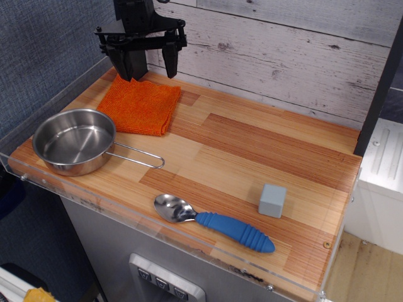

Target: Put the grey cube in the bowl.

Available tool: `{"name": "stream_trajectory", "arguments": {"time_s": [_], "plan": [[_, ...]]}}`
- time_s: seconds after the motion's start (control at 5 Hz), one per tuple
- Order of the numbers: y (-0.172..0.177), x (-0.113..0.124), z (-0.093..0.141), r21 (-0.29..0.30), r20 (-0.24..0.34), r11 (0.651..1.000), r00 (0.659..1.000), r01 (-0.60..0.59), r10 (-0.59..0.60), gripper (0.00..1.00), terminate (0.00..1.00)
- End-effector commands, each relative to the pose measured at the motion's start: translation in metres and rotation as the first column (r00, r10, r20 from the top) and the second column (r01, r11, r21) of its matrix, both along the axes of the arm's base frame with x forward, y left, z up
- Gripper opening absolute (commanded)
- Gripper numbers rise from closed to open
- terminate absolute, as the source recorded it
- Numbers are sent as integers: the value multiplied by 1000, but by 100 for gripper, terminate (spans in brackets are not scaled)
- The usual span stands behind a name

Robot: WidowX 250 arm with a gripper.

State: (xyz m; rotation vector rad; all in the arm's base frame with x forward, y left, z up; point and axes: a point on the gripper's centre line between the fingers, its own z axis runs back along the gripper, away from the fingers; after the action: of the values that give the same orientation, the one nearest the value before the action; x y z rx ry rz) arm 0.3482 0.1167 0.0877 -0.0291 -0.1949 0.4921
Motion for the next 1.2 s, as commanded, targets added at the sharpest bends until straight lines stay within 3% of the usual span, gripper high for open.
{"name": "stream_trajectory", "arguments": {"time_s": [0.0,0.2,0.4,0.8,1.0], "plan": [[0,0,0,0,0,1000,1000,0,0,100,0],[-31,-12,-4,54,-29,989,991,135,-133,100,0],[-58,-28,-4,68,-27,983,985,170,-169,100,0],[-107,-46,-6,67,-5,964,966,256,-257,100,0],[-129,-50,-11,36,9,961,961,274,-275,100,0]]}}
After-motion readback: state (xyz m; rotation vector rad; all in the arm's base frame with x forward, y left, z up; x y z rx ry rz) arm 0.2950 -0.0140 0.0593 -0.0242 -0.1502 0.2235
